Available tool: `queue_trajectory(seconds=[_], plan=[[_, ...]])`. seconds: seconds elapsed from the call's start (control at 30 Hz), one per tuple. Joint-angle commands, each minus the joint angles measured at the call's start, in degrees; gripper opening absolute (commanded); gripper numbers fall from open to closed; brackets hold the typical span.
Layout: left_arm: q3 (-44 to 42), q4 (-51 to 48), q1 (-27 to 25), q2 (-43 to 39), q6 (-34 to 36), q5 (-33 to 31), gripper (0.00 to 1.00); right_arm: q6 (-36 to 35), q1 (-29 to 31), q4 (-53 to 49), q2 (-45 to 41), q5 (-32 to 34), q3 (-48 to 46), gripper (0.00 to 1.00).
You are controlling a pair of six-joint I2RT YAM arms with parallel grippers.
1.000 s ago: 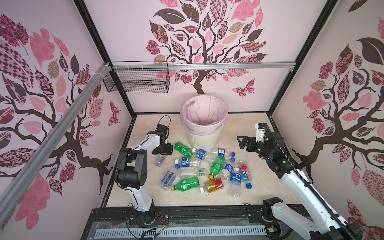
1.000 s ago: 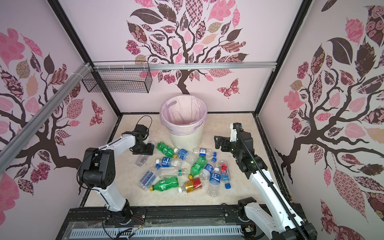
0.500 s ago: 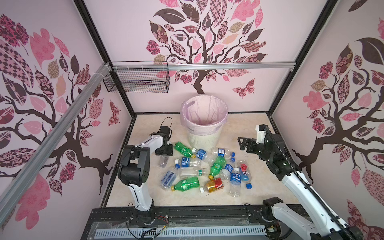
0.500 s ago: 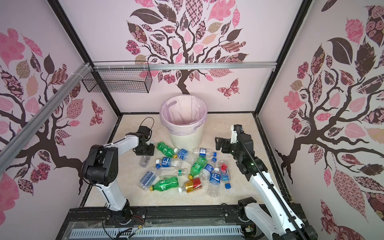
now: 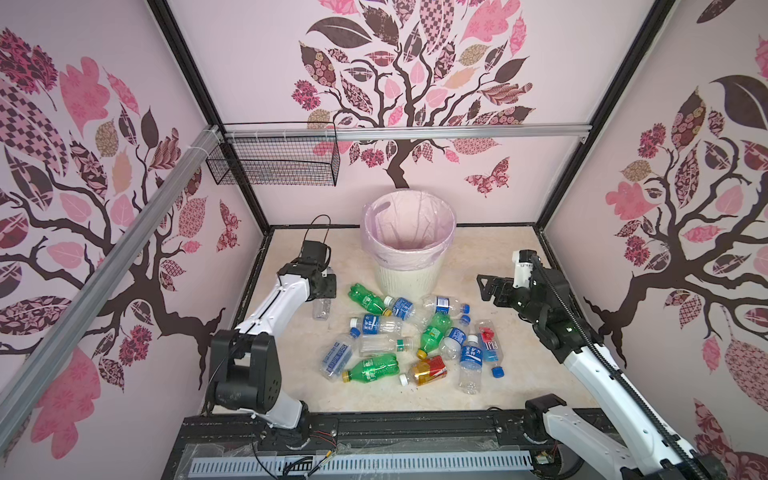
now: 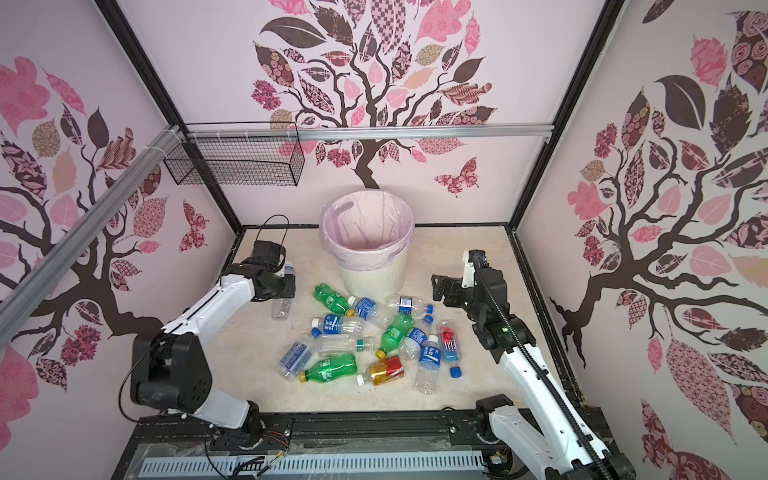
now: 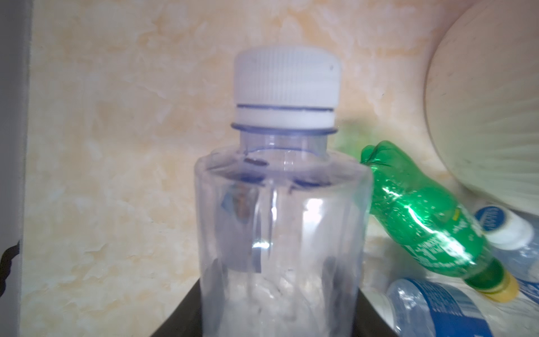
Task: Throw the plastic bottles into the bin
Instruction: 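Lift the clear bottle with the left gripper and drop it into the bin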
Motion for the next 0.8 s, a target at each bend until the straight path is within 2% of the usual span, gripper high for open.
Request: queue_trajectory(seconds=[0.0,0.23,0.33,0.4,0.5,0.6,0.7,0.73,0.77], plan=[[2.70,-1.39,0.96,-6.53,3.26,6.80,0.54,-0.26,0.09,-2.00,-1.55,1.66,-0.46,0.96],[11.81,-4.91,1.67,-14.40,5.25,17.74,0.53,0.06,0.08,-2.89,-3.16,2.79,-1.25,0.95],[15.87,-2.66,1.67,-15.01,2.39,25.53,0.53,-0.08,0.09,-3.61,-3.76,2.75,-1.08,0.95],[18.04,2.25,1.60,-13.97,-1.96,32.17,0.53,-0.39,0.08,-4.08,-4.19,2.87,-0.77,0.95],[24.37,8.06,-0.87,-8.94,-7.48,37.33,0.53,-0.95,0.08,-5.55,-4.31,3.10,0.25,0.95],[35.40,7.76,-5.88,-0.31,-7.75,35.78,0.53,-0.95,0.09,-7.50,-4.71,3.70,1.12,0.95],[46.30,8.45,-8.52,8.95,-10.67,36.66,0.53,-0.48,0.10,-11.07,-4.31,6.31,2.36,0.96],[49.01,8.39,-9.12,11.69,-11.45,36.56,0.54,-0.26,0.10,-12.01,-4.06,6.99,2.51,0.95],[51.56,8.45,-9.57,14.71,-12.29,36.75,0.60,0.05,0.10,-13.14,-3.81,7.74,2.77,0.95]])
